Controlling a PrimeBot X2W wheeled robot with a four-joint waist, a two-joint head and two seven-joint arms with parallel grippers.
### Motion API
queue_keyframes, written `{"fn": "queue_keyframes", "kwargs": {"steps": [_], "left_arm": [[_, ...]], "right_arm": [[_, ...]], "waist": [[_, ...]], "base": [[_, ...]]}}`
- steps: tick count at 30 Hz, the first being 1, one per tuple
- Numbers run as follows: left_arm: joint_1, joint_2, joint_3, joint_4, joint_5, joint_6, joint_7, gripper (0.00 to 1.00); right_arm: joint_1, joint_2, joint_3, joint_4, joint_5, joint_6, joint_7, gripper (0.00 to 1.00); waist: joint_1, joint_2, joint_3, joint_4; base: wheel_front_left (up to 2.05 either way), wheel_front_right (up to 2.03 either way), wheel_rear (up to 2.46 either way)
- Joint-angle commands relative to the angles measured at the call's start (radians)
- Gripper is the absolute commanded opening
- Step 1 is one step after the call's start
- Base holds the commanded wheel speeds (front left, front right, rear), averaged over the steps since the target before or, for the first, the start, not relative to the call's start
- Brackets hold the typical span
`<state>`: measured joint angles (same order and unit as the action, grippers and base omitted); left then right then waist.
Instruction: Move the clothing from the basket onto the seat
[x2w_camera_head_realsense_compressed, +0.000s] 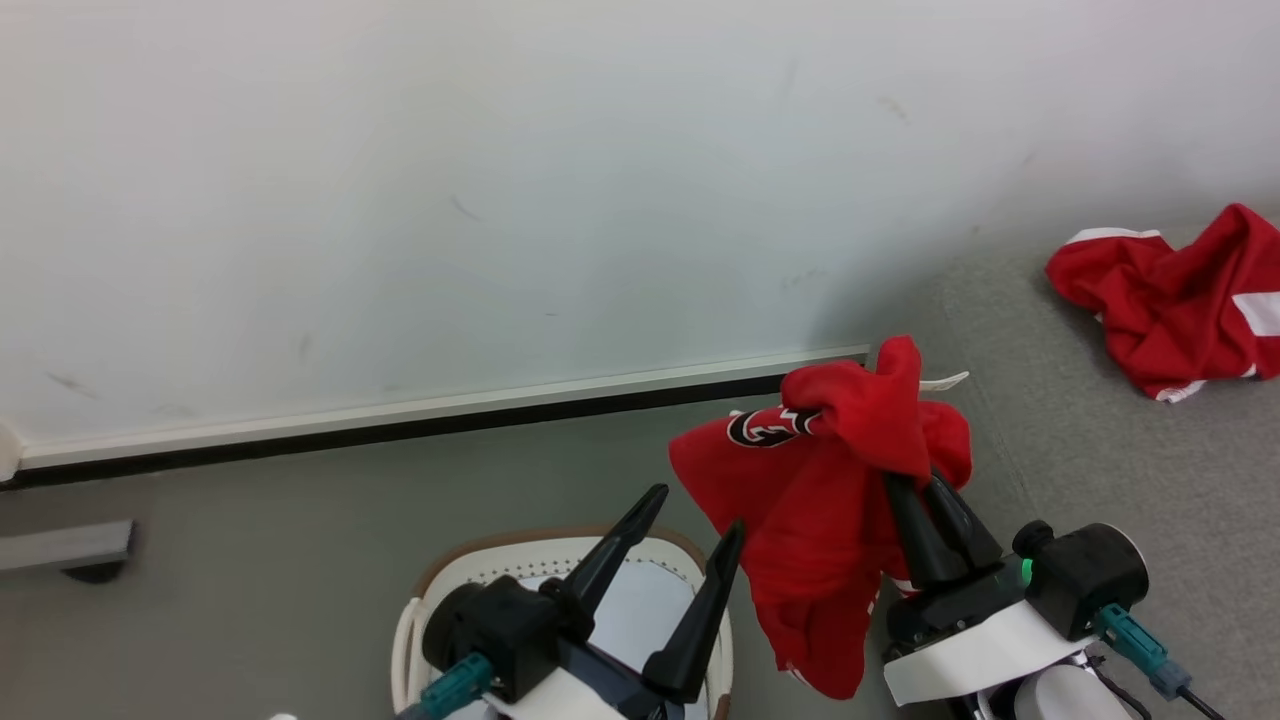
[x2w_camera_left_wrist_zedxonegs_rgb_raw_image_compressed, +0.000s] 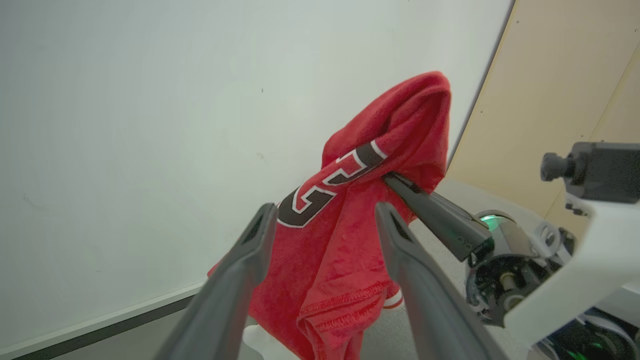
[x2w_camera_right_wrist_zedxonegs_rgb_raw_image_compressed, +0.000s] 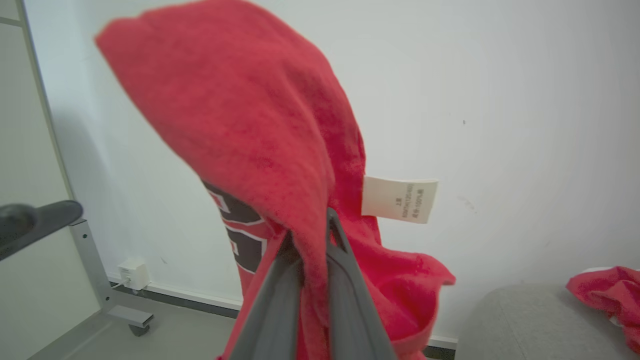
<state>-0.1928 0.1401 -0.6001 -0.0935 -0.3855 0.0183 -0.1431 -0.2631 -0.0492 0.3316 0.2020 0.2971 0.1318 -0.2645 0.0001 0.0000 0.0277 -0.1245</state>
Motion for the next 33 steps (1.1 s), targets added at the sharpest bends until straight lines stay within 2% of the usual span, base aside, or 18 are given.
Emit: {"fn": "queue_keyframes", "kwargs": {"steps": [1, 10, 17, 27, 33], "left_arm": [[0.003, 0.006, -0.001, 0.01, 0.014, -0.004, -0.006, 1.0], [-0.022, 0.005, -0.02, 0.074, 0.028, -0.012, -0.032, 1.0], [-0.037, 0.003, -0.036, 0.095, 0.033, -0.018, -0.034, 1.0], [-0.072, 0.009, -0.051, 0.101, 0.047, -0.024, -0.029, 1.0], [-0.135, 0.03, -0.054, 0.101, 0.069, -0.038, -0.009, 1.0]], "right_arm": [[0.006, -0.003, -0.007, -0.008, -0.007, -0.002, 0.0, 0.0], [0.003, -0.002, -0.053, -0.057, -0.015, -0.002, 0.0, 0.0], [0.011, -0.002, -0.098, -0.084, -0.029, -0.002, 0.0, 0.0], [-0.052, -0.002, -0.174, -0.126, -0.059, -0.002, 0.0, 0.0], [-0.247, -0.019, -0.261, -0.105, -0.105, -0.002, 0.0, 0.0]], "waist": [[-0.0001, 0.0, 0.008, -0.028], [-0.0001, 0.0, 0.037, -0.19], [-0.0001, 0.0, 0.054, -0.261], [-0.0001, 0.0, 0.132, -0.266], [-0.0001, 0.0, 0.26, -0.227]], "base": [[0.0, 0.0, 0.0], [0.0, 0.0, 0.0], [0.0, 0.0, 0.0], [0.0, 0.0, 0.0], [0.0, 0.0, 0.0]]}}
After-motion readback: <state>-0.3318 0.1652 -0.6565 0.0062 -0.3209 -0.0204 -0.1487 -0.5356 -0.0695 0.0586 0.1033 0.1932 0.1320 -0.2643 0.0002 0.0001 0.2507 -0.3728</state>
